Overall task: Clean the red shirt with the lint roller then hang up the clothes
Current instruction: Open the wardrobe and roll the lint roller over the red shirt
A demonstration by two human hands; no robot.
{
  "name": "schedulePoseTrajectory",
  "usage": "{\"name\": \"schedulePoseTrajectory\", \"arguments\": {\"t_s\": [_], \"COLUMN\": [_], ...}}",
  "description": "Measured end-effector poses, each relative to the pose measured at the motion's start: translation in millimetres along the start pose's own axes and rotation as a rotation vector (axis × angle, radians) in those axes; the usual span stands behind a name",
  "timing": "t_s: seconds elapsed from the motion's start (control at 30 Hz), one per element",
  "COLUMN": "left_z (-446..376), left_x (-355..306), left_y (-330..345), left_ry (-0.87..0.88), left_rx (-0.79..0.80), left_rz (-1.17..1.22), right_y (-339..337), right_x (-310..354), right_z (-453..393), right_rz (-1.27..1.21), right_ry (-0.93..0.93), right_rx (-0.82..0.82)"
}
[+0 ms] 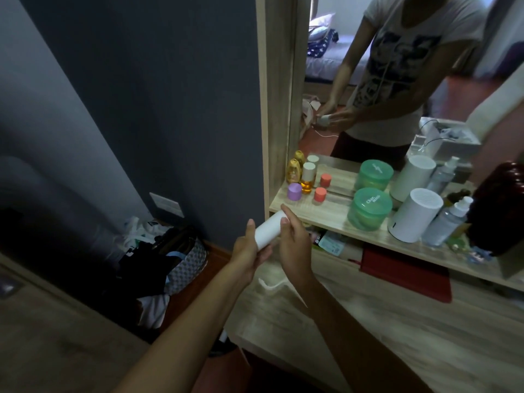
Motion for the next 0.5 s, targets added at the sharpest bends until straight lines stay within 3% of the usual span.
{"name": "schedulePoseTrajectory", "arguments": {"t_s": [0.1, 0.23, 0.37, 0.5], "left_z": [8, 25, 43, 50], "left_x": [-13, -35, -41, -49], "left_y": [-2, 3, 17, 13], "left_ry": [0.141, 0.376, 0.386, 0.376], "left_rx": [-0.03, 0.064, 0.361, 0.383], "left_rz": [-0.232, -0.481, -0.596, -0.596], "right_y": [-3, -7, -2, 7], "right_x": [3, 0, 4, 2], "right_z": [-5, -18, -21, -20], "right_rz": [-0.028, -0.105, -0.1, -0.153], "right_ry": [0.009, 0.097, 0.103, 0.185], "right_rx": [0.017, 0.053, 0.171, 0.214]}}
Point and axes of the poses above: each hand's wrist, its own z-axis away from the middle knuckle, its own y-axis out of the palm, x = y × z, the point moved 8 cm from there along -z, towards the middle knuckle, and after that the axes turned 4 degrees about -z, right-handed, at the moved point
